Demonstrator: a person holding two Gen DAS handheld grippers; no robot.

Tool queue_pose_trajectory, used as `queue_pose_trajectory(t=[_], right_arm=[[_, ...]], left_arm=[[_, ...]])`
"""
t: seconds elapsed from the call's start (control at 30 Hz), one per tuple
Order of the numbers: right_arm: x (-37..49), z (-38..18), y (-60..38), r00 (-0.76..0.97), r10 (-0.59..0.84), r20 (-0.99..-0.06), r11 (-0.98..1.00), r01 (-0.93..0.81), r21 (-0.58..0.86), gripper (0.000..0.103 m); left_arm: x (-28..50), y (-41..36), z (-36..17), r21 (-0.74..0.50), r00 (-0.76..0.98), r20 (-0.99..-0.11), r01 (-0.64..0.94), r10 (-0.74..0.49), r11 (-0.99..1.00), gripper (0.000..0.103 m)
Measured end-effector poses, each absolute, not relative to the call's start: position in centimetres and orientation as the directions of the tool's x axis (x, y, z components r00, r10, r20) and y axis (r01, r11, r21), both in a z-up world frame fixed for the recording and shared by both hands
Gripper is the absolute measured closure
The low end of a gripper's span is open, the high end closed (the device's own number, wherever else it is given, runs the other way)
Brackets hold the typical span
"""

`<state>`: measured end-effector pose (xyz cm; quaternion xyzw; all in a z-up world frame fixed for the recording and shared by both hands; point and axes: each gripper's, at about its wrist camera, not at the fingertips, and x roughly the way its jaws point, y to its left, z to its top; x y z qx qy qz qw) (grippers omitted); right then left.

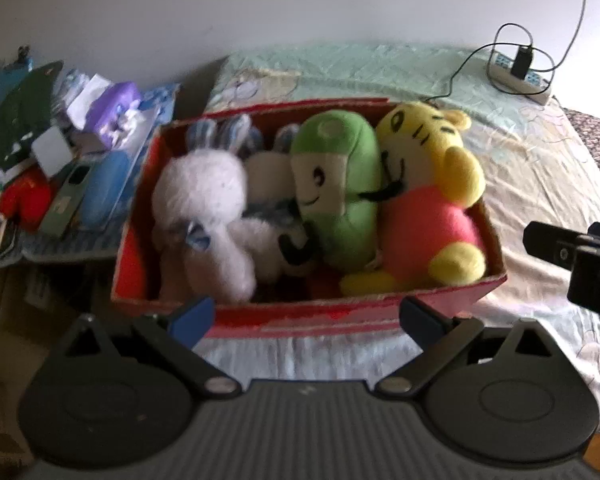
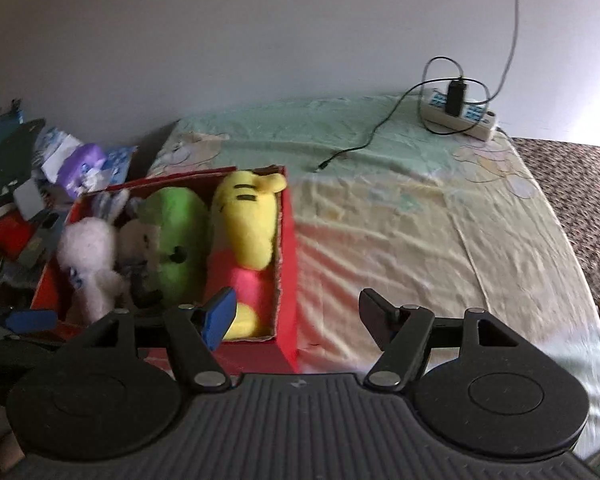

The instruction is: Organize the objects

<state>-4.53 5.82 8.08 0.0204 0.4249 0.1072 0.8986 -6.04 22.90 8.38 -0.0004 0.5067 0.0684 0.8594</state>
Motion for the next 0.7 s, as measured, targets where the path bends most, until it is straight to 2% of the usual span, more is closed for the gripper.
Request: queue_pose_trajectory(t=[0.27, 0.47, 0.7], right_arm=[[-4.1, 8.0, 6.5, 0.573, 0.278, -0.771, 0.954, -0.261, 0.15, 0.033], [-4.3, 7.6, 6.8, 0.532, 0.303, -0.791, 0.94, -0.305, 0.155, 0.033], [-4.8, 6.1, 7.2, 0.451, 0.293, -0.843, 0.929, -0.342, 0.14, 0.033]], left_arm=[[-7.1, 23.5, 7.6, 0.083, 0.431, -0.888, -0.191, 0.16, 0.978, 0.003], [-7.2, 24.2, 6.1, 0.017, 0.351, -0.933, -0.197, 0.086, 0.98, 0.003], [-7.4, 24.5, 4.1, 0.033, 0.275, -0.958, -0.194, 0.087, 0.98, 0.003]])
